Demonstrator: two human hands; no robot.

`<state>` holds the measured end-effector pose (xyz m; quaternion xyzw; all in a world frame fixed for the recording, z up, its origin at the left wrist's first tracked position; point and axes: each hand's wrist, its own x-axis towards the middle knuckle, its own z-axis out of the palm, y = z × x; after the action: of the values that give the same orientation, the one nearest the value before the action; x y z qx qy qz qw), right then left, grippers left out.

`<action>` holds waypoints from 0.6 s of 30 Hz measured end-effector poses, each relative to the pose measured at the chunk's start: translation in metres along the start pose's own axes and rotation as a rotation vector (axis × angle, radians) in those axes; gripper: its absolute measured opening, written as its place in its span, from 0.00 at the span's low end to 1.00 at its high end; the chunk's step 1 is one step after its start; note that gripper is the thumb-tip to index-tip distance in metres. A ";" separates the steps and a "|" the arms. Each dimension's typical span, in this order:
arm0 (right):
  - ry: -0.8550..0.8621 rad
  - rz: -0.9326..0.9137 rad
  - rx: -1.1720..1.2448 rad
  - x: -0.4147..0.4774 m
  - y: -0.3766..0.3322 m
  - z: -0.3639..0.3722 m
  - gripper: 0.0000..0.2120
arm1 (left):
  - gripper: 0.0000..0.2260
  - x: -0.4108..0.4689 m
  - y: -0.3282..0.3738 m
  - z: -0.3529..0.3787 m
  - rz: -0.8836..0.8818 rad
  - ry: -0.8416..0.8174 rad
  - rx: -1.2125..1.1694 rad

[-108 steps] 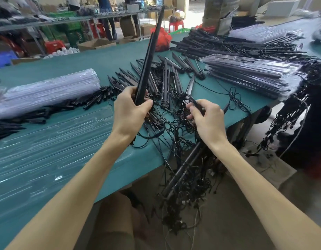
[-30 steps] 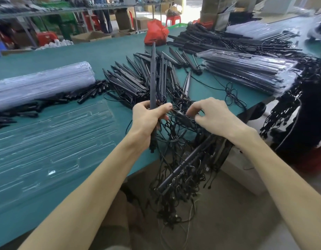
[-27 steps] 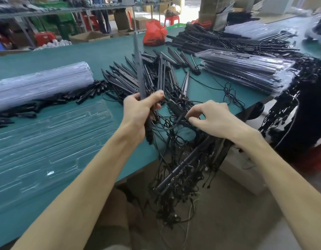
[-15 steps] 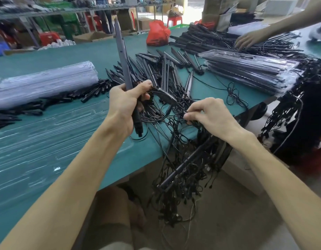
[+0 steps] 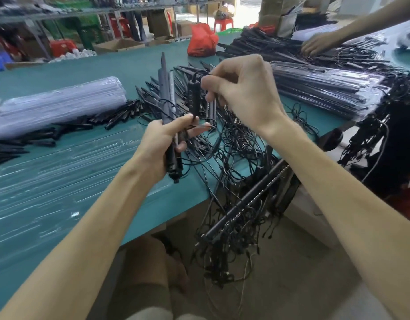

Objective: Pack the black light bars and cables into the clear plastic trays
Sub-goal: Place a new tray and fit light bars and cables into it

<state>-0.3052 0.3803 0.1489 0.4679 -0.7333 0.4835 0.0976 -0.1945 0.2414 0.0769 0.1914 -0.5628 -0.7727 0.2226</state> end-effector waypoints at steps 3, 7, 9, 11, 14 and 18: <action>-0.001 0.038 -0.010 0.006 0.005 0.003 0.08 | 0.18 -0.005 -0.007 0.008 -0.002 -0.225 0.011; -0.075 0.111 0.008 0.005 0.018 0.010 0.08 | 0.11 -0.010 -0.019 0.036 0.017 -0.243 0.025; -0.069 0.125 0.045 0.000 0.025 0.012 0.07 | 0.05 -0.010 -0.022 0.048 0.028 -0.173 0.043; -0.034 0.135 0.106 -0.005 0.035 0.011 0.07 | 0.04 -0.010 -0.023 0.052 0.048 -0.104 0.061; -0.121 0.180 0.085 -0.020 0.056 0.005 0.08 | 0.06 -0.008 -0.022 0.044 0.103 -0.030 0.105; -0.315 0.136 -0.195 -0.052 0.085 0.002 0.05 | 0.03 -0.004 -0.019 0.038 0.148 0.020 0.038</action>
<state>-0.3429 0.4175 0.0644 0.4758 -0.8126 0.3365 -0.0063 -0.2140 0.2786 0.0704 0.1613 -0.5876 -0.7415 0.2808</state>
